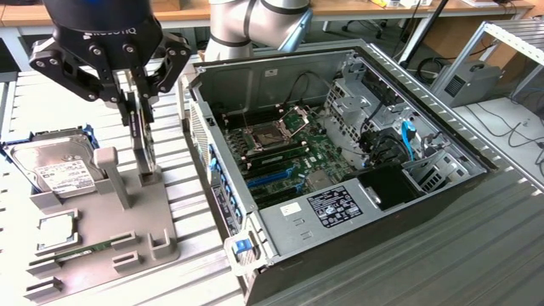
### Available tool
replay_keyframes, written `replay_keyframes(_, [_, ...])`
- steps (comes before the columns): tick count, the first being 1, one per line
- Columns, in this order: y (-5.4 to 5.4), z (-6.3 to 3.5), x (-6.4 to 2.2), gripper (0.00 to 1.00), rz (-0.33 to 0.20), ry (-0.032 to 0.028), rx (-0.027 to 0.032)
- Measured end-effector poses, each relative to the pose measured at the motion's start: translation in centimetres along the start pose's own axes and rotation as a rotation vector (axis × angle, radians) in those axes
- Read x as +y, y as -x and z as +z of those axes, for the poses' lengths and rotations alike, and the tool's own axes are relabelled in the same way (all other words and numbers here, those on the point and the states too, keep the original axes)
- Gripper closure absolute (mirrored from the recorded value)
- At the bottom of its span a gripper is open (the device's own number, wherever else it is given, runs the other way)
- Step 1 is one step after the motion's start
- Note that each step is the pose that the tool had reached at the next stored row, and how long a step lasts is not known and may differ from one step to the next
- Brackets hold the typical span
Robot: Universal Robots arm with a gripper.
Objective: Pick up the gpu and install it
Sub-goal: 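Pick up the gpu and move the gpu toward the slot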
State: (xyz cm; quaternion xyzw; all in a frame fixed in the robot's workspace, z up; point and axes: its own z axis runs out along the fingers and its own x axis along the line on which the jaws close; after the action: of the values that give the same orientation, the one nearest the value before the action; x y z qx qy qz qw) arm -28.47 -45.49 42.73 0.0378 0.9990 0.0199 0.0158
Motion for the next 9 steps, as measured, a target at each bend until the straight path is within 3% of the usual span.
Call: replay_keyframes(9, [1.2, 0.05, 0.32, 0.73, 0.000, 0.0000, 0.0000])
